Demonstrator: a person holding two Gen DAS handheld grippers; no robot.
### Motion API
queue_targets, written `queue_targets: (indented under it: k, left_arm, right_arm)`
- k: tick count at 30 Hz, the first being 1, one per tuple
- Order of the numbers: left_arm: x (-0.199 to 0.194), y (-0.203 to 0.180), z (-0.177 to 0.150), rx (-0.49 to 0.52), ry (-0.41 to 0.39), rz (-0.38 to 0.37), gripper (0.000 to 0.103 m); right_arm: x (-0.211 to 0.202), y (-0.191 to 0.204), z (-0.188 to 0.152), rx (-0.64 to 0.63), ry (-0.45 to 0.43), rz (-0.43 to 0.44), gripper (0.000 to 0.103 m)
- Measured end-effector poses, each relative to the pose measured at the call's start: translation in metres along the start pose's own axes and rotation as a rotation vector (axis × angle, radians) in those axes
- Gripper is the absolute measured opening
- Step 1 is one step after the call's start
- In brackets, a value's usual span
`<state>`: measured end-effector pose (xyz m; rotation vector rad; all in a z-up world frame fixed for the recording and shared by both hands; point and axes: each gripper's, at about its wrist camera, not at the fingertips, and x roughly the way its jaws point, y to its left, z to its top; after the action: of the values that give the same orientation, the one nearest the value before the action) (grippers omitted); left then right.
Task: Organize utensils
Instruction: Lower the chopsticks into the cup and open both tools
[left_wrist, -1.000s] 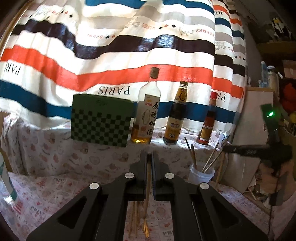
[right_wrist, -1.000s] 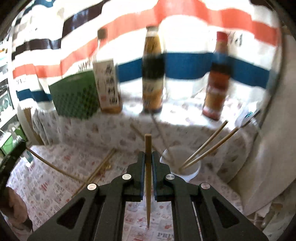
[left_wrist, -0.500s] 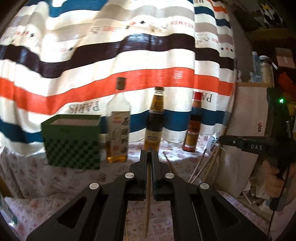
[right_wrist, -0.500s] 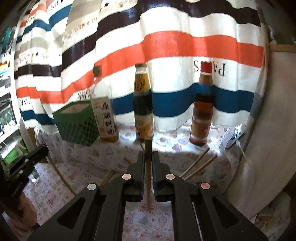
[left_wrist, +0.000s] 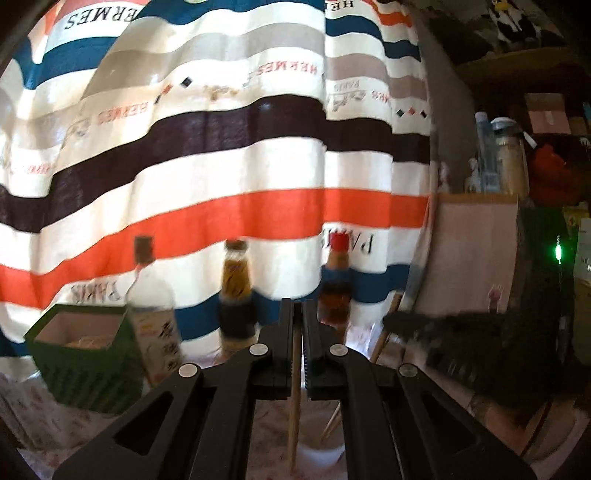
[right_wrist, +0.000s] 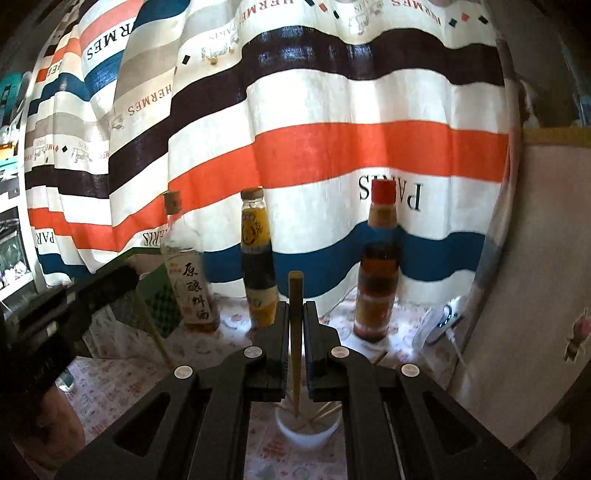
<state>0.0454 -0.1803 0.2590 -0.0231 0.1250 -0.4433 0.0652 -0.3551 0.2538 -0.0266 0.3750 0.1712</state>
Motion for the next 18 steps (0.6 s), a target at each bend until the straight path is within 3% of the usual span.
queue_targets:
  k: [6,18]
  left_arm:
    - [0.027,-0.013,-0.001,-0.022,-0.054,0.003,0.004]
    - [0.081,0.007,-0.042,-0.125,-0.056,-0.004,0.004]
  right_arm:
    - [0.009,-0.011,-0.014,0.037,-0.019,0.023,0.008]
    - [0.037,-0.048,-0.049,0.192,-0.027,0.078,0.008]
